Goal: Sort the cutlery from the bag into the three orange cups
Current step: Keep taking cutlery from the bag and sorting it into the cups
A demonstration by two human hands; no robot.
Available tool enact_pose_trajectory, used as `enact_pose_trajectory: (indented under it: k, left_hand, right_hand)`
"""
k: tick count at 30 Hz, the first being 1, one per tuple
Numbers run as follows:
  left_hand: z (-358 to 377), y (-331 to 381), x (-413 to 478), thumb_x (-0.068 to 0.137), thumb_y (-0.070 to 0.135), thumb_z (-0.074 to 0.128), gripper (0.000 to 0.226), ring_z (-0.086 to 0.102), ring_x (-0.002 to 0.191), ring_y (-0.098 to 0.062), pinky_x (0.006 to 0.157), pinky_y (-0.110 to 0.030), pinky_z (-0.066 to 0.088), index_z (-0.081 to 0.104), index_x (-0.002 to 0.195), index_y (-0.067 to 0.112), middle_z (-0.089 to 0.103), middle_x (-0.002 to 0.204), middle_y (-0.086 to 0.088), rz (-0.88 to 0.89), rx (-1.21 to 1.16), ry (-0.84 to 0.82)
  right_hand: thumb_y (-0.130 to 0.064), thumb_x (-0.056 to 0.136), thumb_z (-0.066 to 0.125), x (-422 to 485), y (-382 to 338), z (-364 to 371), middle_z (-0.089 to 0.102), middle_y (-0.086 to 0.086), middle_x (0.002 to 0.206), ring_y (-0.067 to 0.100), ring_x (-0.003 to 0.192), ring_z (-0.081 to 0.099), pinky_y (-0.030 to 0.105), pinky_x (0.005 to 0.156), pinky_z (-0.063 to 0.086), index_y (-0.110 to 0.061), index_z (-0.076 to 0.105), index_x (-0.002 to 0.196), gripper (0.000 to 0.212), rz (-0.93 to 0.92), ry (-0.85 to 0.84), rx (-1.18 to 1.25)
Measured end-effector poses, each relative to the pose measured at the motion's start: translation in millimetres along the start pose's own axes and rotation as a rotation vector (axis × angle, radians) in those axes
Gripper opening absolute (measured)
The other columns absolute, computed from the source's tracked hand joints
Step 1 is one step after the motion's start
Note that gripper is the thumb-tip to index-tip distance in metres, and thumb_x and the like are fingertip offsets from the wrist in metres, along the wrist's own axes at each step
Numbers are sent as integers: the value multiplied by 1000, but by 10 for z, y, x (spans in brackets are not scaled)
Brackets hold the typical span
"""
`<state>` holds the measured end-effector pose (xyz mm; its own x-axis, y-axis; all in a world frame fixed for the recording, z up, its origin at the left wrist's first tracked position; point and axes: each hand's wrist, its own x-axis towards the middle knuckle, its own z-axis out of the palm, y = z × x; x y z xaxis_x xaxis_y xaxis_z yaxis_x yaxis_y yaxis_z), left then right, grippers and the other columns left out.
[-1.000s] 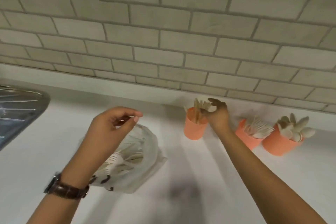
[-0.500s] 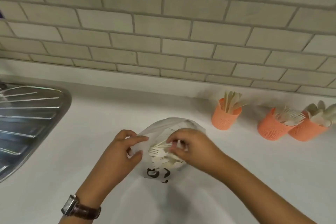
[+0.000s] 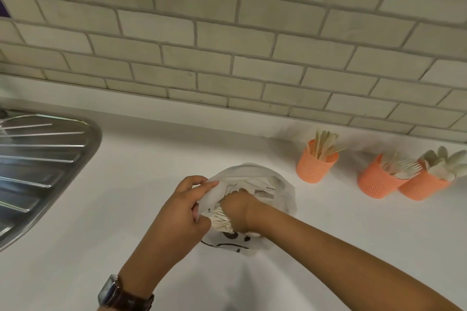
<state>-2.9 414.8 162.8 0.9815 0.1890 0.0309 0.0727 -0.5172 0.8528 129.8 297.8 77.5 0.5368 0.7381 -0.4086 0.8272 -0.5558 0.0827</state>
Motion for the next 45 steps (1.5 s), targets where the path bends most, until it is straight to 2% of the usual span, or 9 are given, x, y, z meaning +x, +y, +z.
enact_pose_trajectory:
  k: [6, 11, 15, 21, 25, 27, 30, 36, 45]
  left_hand:
    - [-9, 39, 31, 77, -5, 54, 61, 52, 83, 1, 60, -10, 44, 53, 126, 31, 37, 115, 28, 22, 16, -2]
    - [22, 38, 50, 78, -3, 53, 62, 52, 64, -5, 57, -8, 42, 47, 133, 27, 35, 119, 17, -19, 77, 17]
    - [-71, -45, 56, 77, -3, 55, 66, 52, 61, -5, 56, -10, 42, 44, 135, 27, 33, 122, 17, -61, 151, 55]
    - [-132, -65, 36, 76, -3, 56, 72, 51, 59, -4, 56, -11, 43, 40, 139, 27, 32, 122, 17, -66, 213, 58]
    - [-51, 2, 21, 78, 6, 60, 69, 53, 62, -3, 58, -13, 43, 38, 139, 30, 30, 122, 18, -59, 201, 4]
    - [-54, 10, 25, 79, 11, 64, 62, 53, 63, -5, 60, -13, 41, 44, 133, 34, 32, 120, 19, -17, 188, 5]
    - [-81, 46, 56, 79, 21, 69, 50, 51, 61, -7, 60, -14, 41, 53, 122, 40, 37, 118, 18, 49, 199, 44]
    - [62, 354, 115, 83, 21, 64, 34, 52, 79, -5, 65, -14, 40, 59, 109, 42, 47, 113, 19, 197, 83, 195]
    - [1030, 989, 85, 86, 12, 60, 30, 56, 76, -8, 68, -4, 40, 67, 97, 40, 52, 107, 24, 360, -64, -35]
  right_hand:
    - [-22, 81, 67, -184, 108, -192, 61, 11, 114, 28, 102, 58, 33, 76, 43, -12, 53, 120, 43, -24, 53, 192]
    - [-18, 84, 63, -430, 161, -316, 65, 8, 92, 24, 78, 54, 29, 62, 33, -13, 56, 101, 19, -115, 181, 252]
    - [-21, 81, 67, -705, 282, -438, 66, 3, 90, 19, 80, 58, 30, 64, 38, -17, 57, 104, 25, -155, 333, 347]
    - [0, 84, 66, -1013, 533, -709, 62, -4, 81, 2, 75, 61, 21, 72, 48, -17, 57, 88, 20, 16, 695, 1202]
    - [1, 88, 59, -1095, 625, -847, 70, 11, 82, 30, 87, 70, 42, 85, 55, -13, 57, 86, 14, 24, 848, 1615]
    - [-3, 85, 59, -1163, 673, -894, 69, 8, 78, 33, 86, 69, 47, 87, 54, -10, 55, 88, 9, -7, 915, 1839]
    - [-12, 81, 56, -1345, 792, -868, 64, 6, 77, 26, 82, 68, 40, 80, 54, -6, 49, 93, 15, -23, 992, 2041]
    - [-9, 93, 44, -1859, 848, -600, 59, 3, 69, 17, 69, 64, 22, 57, 50, -10, 48, 82, 12, 128, 1155, 2266]
    - [-9, 93, 40, -2434, 1095, 127, 60, 4, 68, 19, 65, 64, 29, 59, 51, -9, 45, 96, 5, 363, 1242, 2346]
